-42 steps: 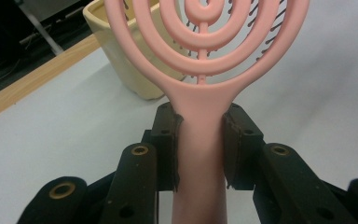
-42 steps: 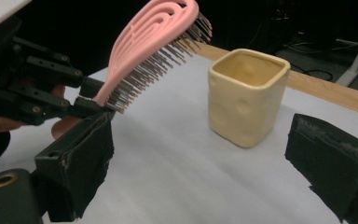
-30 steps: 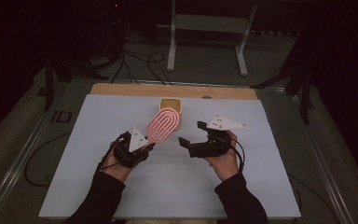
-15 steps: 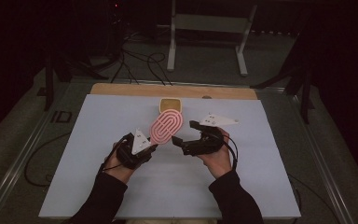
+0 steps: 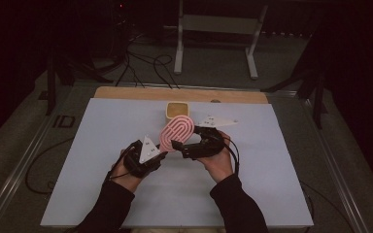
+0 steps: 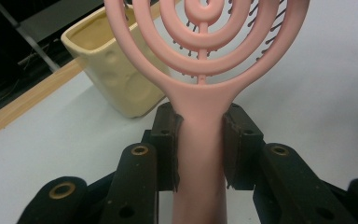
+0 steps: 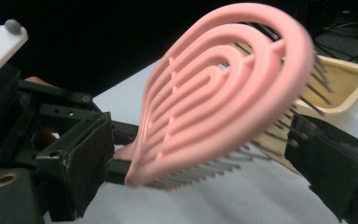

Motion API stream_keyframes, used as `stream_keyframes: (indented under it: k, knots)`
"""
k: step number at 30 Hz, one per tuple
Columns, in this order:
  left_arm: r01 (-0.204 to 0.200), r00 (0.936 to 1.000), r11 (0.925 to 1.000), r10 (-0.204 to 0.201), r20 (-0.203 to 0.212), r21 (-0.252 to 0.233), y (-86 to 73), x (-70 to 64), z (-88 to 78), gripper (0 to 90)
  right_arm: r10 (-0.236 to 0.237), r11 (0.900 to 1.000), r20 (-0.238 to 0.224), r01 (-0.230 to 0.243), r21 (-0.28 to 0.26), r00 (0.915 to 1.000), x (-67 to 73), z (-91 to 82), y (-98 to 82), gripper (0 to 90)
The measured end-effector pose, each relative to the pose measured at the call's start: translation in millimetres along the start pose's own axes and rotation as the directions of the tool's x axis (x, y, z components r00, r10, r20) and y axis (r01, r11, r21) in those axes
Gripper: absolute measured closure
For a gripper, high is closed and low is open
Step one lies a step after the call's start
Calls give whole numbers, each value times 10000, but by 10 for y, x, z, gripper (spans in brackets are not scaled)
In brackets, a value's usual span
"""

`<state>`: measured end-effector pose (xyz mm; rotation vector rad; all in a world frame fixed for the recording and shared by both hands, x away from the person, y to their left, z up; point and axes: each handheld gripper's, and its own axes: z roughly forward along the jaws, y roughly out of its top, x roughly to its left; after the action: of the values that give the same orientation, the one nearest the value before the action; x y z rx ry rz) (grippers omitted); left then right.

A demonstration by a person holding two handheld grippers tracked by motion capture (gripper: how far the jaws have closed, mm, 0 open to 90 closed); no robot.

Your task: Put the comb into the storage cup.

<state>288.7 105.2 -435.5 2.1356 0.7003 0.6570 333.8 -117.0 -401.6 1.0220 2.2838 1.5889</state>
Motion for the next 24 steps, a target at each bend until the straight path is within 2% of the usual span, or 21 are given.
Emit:
stream_keyframes:
  k: [6,8,11,16,19,21,24]
  knots:
    - [-20,10000,10000,20,74,-93,7,-19,-2,701,420,9991,-219,-418,107,9989,-4,59,32,140]
    - [-20,9999,9999,21,109,-138,9,-24,-1,701,422,9990,-256,-419,153,9988,-6,71,40,166]
    - [-20,9999,9999,22,145,-171,3,-32,7,701,495,9986,-159,-492,207,9986,-6,84,46,252]
    - [7,9999,9997,-2,171,-261,1,-36,8,701,783,9968,-326,-777,186,9964,-22,97,41,396]
    - [23,9999,9996,-19,172,-280,0,-34,8,701,1106,9938,-637,-1094,208,9918,-50,99,39,452]
    - [34,9998,9996,-29,190,-276,-2,-35,12,700,1160,9931,-840,-1143,249,9897,-55,104,40,486]
    - [43,9998,9996,-37,209,-276,-9,-36,22,701,1169,9930,-874,-1147,300,9893,-46,113,40,501]
